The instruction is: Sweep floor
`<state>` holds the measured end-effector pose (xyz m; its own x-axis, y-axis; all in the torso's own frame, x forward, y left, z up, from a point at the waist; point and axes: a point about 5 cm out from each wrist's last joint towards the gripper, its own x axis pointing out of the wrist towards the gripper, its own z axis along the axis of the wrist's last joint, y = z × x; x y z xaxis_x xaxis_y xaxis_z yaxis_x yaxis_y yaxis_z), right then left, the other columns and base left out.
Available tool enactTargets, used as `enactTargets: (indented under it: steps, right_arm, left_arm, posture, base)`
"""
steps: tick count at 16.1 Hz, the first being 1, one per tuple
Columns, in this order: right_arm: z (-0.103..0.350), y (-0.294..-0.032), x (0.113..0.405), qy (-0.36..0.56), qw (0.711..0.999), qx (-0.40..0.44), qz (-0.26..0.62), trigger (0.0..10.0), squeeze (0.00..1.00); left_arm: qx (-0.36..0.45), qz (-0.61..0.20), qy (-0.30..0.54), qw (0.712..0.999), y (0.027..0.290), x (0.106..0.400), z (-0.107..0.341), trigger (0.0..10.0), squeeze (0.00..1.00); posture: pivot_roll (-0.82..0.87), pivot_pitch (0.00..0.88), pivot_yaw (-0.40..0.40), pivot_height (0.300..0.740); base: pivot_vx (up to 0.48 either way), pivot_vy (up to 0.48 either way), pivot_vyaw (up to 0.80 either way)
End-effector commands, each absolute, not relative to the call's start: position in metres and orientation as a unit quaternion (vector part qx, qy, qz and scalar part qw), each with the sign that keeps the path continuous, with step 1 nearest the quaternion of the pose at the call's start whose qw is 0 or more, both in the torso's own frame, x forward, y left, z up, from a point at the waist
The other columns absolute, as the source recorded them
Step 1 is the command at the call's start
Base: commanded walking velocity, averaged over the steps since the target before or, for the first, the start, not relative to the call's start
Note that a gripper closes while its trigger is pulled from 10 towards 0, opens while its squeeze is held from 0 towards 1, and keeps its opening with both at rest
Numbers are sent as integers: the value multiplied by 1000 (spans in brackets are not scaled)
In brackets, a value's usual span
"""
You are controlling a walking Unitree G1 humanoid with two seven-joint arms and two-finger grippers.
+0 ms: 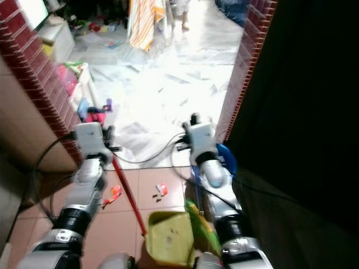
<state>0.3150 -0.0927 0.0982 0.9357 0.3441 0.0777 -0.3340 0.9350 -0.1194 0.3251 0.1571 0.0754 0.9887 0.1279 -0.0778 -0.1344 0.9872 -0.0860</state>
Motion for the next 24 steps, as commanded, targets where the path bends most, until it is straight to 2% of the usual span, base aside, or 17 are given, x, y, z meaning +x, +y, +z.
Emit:
enactTargets:
  steps: [1, 6, 10, 19, 24]
  right_arm:
    - [104, -95, 318, -62, 983, -45, 165, 10000, 0]
    - [103, -97, 318, -60, 985, -53, 155, 10000, 0]
    - [117, -105, 322, -101, 987, -65, 111, 10000, 0]
    - [124, -103, 325, -115, 986, -64, 104, 10000, 0]
    - [121, -104, 325, -111, 986, -63, 105, 10000, 0]
  left_arm:
    - [-31, 60, 11, 998, 158, 331, 88, 10000, 0]
    - [-23, 54, -1, 998, 154, 329, 90, 10000, 0]
    - [-4, 89, -34, 995, 167, 327, 99, 10000, 0]
    - [-16, 87, -58, 994, 159, 330, 112, 10000, 0]
    - [-25, 86, -48, 995, 157, 330, 112, 10000, 0]
  posture:
    - [-47, 0, 38, 740]
    - [-44, 0, 35, 740]
    - [-43, 0, 37, 740]
    - [-47, 0, 41, 740]
    - [-48, 0, 41, 740]
  base:
    - [0, 0, 0]
    - [0, 0, 0]
    - [0, 0, 0]
    - [385, 0, 0]
    - [185, 388, 0]
